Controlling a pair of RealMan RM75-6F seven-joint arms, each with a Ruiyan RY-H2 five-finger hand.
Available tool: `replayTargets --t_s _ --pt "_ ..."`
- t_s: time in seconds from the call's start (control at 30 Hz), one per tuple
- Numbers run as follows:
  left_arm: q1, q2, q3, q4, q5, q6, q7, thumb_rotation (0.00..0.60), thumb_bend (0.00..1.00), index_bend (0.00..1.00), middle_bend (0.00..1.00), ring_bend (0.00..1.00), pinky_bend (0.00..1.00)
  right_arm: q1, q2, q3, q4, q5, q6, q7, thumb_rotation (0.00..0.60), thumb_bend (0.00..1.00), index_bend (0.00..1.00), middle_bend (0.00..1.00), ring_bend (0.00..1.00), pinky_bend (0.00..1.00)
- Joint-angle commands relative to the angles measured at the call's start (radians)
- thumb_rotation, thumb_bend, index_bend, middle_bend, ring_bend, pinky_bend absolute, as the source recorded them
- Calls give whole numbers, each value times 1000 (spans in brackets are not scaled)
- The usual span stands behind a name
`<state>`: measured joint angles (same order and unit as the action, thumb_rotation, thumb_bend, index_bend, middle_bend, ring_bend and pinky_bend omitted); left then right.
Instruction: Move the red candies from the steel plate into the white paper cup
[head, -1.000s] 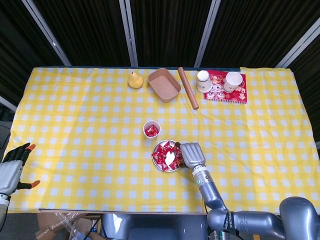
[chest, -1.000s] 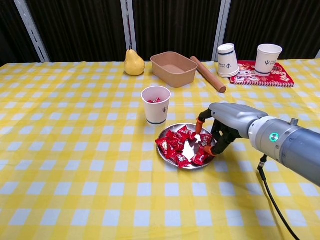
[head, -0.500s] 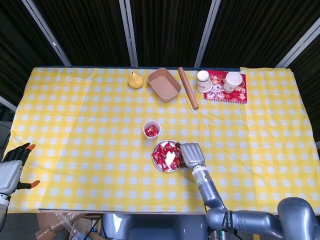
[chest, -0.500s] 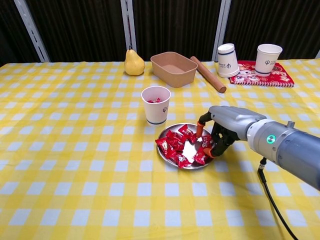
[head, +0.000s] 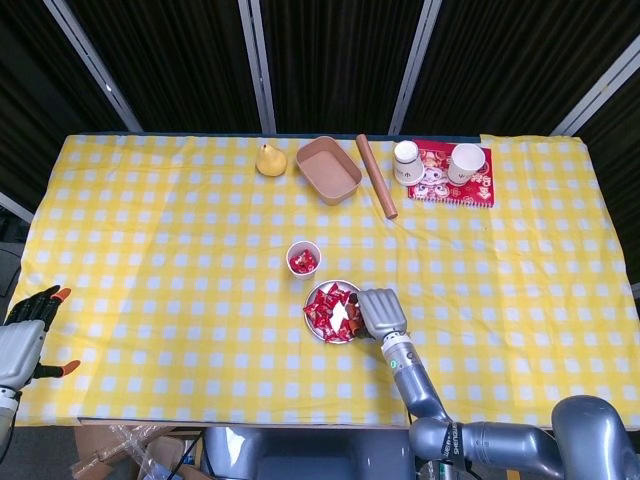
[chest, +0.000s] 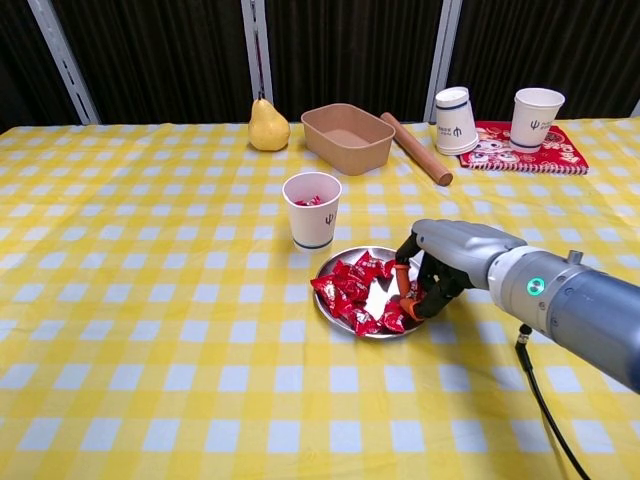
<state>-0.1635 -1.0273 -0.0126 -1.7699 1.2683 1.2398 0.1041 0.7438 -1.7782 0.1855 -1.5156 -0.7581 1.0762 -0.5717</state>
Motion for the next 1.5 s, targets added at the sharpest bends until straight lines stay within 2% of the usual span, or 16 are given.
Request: replayTargets --t_s 0.03,0.47,0.67,0.83,1.1,1.5 --pt "0 0 0 0 1 0 -1 600 28 0 0 0 0 -3 5 -1 -9 -6 3 1 600 472 607 866 911 878" --pt "2 1 2 0 8 4 -4 600 28 0 0 0 0 -13 71 18 -138 -69 52 -3 600 471 607 865 911 878" --pt "2 2 3 -3 8 3 -6 600 28 0 0 0 0 10 121 83 -225 -67 77 -24 600 472 607 866 911 878" --pt "1 3 2 -5 3 -1 -7 600 28 0 0 0 0 53 131 150 -244 -25 71 -43 600 472 607 866 911 878" --pt "2 -3 -2 1 0 8 2 600 28 0 0 0 0 166 79 231 -146 101 23 -92 600 472 607 865 912 878" --pt "-1 -1 -3 2 -5 -2 -8 600 28 0 0 0 0 304 -18 277 57 212 -48 -112 600 472 607 865 911 878"
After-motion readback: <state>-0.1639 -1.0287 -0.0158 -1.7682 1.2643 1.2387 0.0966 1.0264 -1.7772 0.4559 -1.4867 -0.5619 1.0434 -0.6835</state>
